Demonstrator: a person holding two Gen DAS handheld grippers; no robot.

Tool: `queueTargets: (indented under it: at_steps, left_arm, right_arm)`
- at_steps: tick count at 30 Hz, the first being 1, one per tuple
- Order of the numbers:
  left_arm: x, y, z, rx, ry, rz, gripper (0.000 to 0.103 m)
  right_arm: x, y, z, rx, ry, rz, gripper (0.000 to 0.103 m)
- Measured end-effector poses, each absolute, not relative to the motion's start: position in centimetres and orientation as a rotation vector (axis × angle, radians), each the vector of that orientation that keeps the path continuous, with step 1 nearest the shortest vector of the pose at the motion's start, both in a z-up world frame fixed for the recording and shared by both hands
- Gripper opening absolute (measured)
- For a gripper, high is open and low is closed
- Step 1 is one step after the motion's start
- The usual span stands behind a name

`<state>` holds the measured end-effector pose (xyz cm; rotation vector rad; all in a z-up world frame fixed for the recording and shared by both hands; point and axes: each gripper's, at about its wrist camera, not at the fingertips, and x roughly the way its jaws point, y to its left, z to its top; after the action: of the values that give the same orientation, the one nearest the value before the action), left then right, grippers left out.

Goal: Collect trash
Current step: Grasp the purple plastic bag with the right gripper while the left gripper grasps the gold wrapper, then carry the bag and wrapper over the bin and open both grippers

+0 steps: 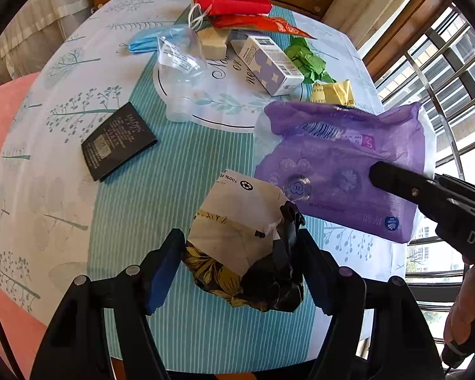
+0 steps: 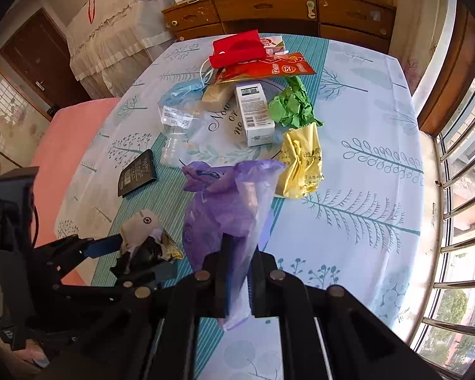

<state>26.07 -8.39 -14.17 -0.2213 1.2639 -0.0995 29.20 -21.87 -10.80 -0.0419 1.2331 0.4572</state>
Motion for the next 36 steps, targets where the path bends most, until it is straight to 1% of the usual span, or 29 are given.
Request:
queueTargets:
  at_steps: [6,15,18,25,29,36]
  left_arm:
    - [21.7,-5.4,-10.8,-0.188,1.172,-0.116,0.069]
    - [11.1,2.2,-8.3,-0.118,1.084,-0.167,0.069]
    - [7.7,4.5,-8.4,-0.098,1.07,-0.183,0.069]
    - [0.0,9.3,-9.1,-0.107,1.07,-0.213,0.069]
    - [-2.6,10.7,-10.2,-0.154,1.097,-0.226,0.069]
    - [-4.9,10.7,-13.0,-0.204,1.15,-0.236,0.069]
  right_arm:
    - [25.4,-19.6,-9.1,-0.11,1.222,0.431,0.007]
    - [15.6,-13.9,-6.9,-0.121,1.184,0.348,0.007]
    - [11.8,-11.6,-7.2,-0.129,1.181,0.311,0.007]
    - [3.9,-6.4,-9.4,-0.209,1.243,0.291,0.007]
    - [1.2,-5.1,-10.8,-0.275,1.287,0.268,0.007]
    - [-1.5,-4.9,-13.4,-0.349,1.355,0.225,0.007]
